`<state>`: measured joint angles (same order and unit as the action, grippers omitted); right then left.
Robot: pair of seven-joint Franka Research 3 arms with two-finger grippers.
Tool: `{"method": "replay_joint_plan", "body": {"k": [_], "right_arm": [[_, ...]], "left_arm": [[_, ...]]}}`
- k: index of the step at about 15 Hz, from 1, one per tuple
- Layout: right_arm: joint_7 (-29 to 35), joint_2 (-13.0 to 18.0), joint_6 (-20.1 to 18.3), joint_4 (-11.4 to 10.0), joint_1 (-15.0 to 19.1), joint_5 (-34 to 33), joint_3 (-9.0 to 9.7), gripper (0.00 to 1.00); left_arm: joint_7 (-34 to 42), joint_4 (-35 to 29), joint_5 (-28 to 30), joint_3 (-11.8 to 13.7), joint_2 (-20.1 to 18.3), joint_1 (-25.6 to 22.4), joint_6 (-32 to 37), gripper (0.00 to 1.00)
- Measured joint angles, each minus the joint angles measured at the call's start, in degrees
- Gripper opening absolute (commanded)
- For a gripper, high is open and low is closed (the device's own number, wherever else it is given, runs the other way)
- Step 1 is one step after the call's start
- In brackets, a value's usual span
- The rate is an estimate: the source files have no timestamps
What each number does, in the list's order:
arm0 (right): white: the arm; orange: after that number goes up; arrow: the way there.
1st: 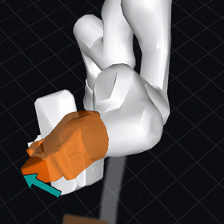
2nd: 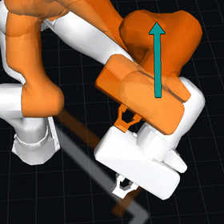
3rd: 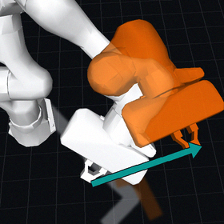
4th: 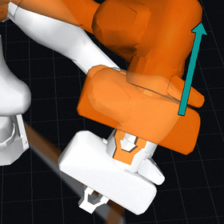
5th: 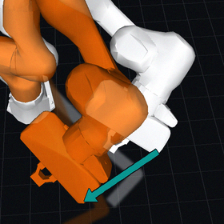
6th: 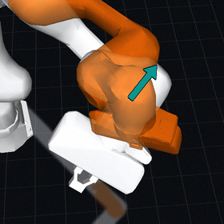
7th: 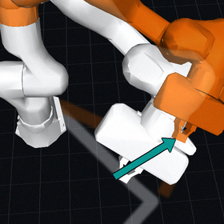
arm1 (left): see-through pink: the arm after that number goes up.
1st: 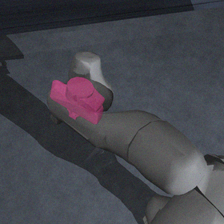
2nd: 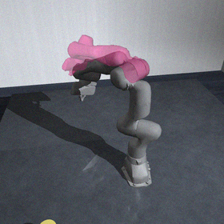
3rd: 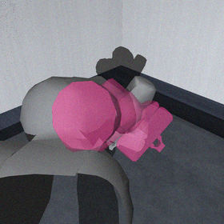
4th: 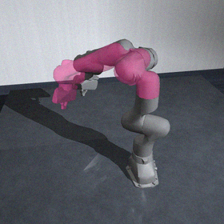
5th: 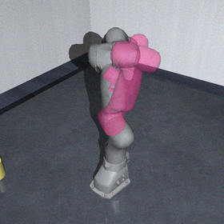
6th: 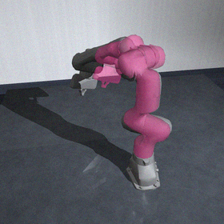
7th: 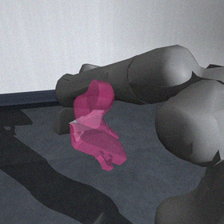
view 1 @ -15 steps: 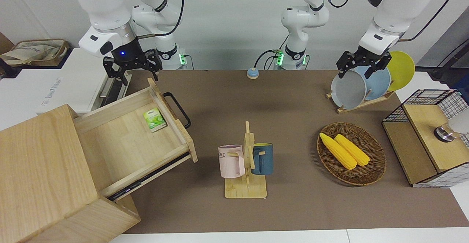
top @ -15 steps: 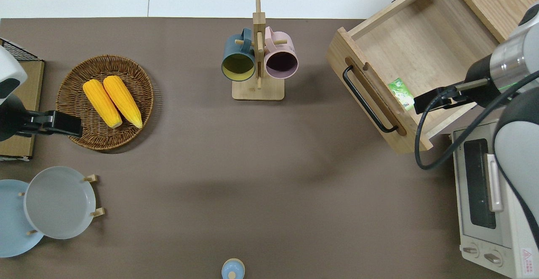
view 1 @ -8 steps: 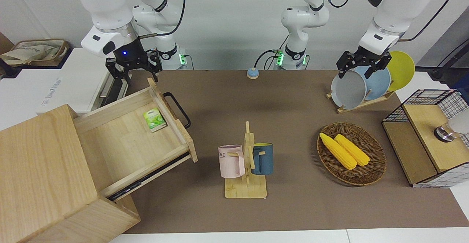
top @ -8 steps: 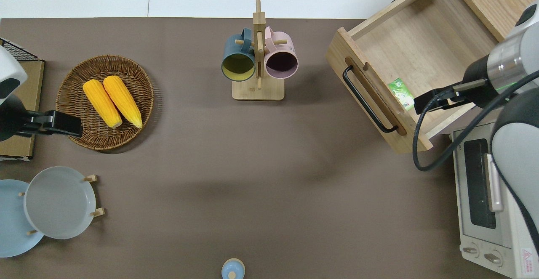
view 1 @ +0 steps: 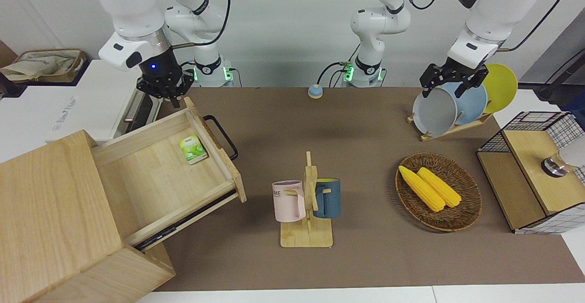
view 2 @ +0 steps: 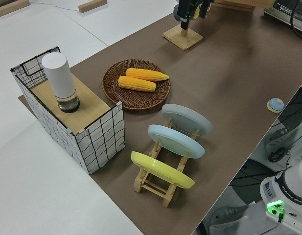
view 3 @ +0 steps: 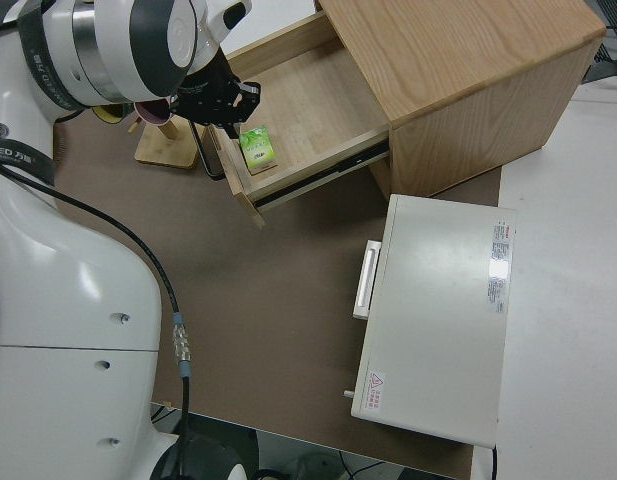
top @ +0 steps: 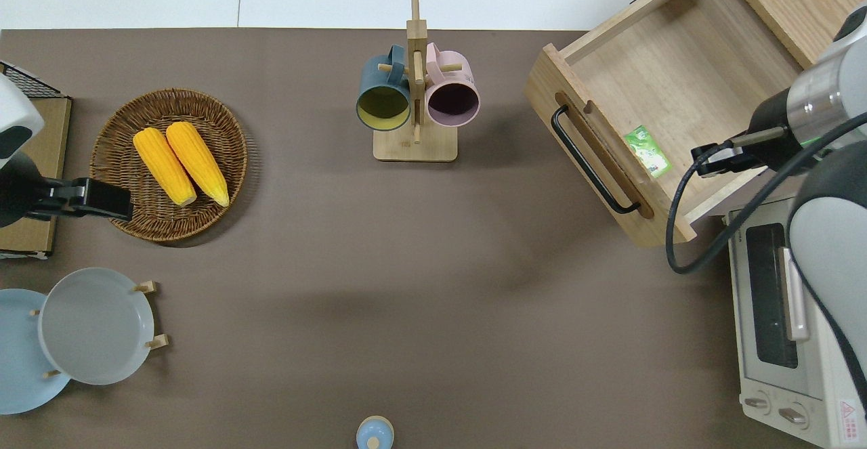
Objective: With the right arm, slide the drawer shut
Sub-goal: 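Push the wooden drawer farther from the robot with the right gripper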
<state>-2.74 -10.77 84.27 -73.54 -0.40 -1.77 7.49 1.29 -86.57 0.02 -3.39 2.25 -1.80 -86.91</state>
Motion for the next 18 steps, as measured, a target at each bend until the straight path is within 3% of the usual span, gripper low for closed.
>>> {"method": "replay_joint_plan", "body": {"k": [6, 10, 13, 18], "right_arm": [[0.1, 0.0, 0.0, 0.1, 0.0, -0.2, 0.25, 0.000], [3.2, 0.4, 0.0, 0.2, -0.2, -1.6, 2.34, 0.000], [10.7, 0.6, -0.2, 0.2, -3.9, -4.2, 3.92, 0.000], [24.9, 0.6, -0.2, 0.2, -10.4, -4.3, 4.06, 0.000]], "left_arm": [[0.0, 0.0, 0.0, 0.0, 0.0, 0.0, 0.0, 0.99], [0.0, 0.0, 0.0, 0.0, 0.0, 0.0, 0.0, 0.99], [0.0, 0.0, 0.0, 0.0, 0.0, 0.0, 0.0, 0.99], [0.0, 0.0, 0.0, 0.0, 0.0, 0.0, 0.0, 0.99]]}}
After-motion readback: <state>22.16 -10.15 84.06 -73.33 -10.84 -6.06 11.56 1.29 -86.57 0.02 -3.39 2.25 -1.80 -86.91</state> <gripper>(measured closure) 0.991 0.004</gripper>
